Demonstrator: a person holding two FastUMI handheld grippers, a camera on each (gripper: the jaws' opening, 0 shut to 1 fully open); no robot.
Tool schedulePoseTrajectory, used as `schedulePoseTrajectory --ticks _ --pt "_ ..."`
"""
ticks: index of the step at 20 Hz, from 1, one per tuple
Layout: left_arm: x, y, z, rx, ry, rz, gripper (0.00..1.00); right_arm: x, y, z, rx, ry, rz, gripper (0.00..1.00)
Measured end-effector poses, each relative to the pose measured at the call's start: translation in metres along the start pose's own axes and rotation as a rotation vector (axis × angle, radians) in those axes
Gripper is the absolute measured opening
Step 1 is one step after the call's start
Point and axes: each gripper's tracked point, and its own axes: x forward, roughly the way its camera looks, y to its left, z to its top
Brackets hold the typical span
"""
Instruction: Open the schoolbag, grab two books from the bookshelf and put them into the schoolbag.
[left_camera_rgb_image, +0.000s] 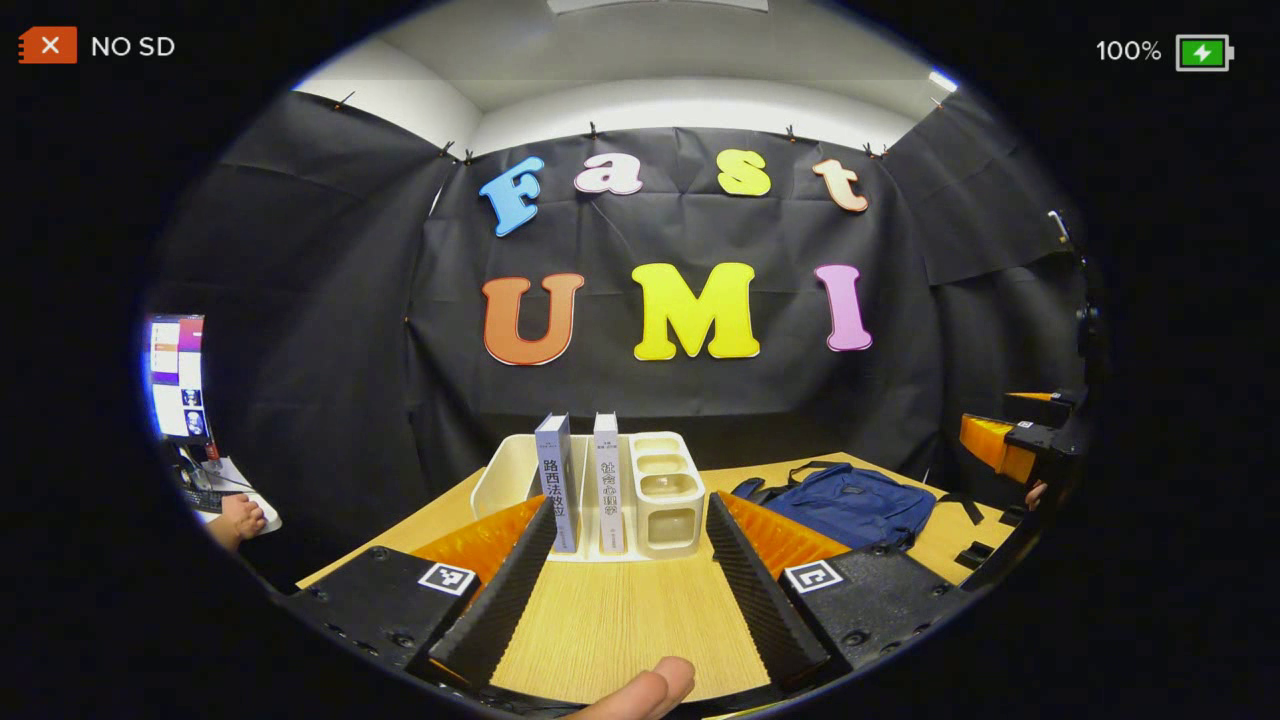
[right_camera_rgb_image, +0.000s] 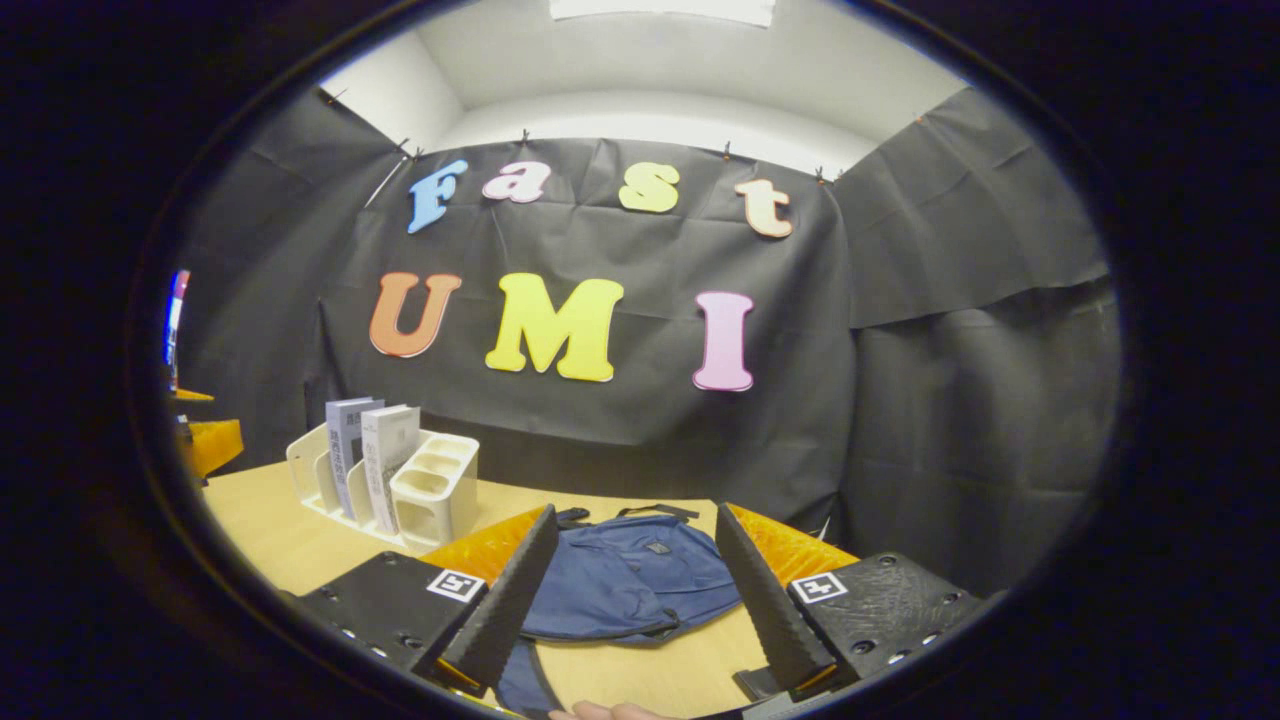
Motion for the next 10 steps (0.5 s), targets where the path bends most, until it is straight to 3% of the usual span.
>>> schedulePoseTrajectory --ticks 5,10 --pt "0.009 0.019 -0.015 -0.037 0.048 0.032 0.96 0.024 0.023 -0.024 -0.085 0.047 0.007 0.92" --pt "0.008 0.038 -0.013 -0.05 0.044 0.07 0.96 0.06 0.056 -0.077 -0.215 0.159 0.036 0.98"
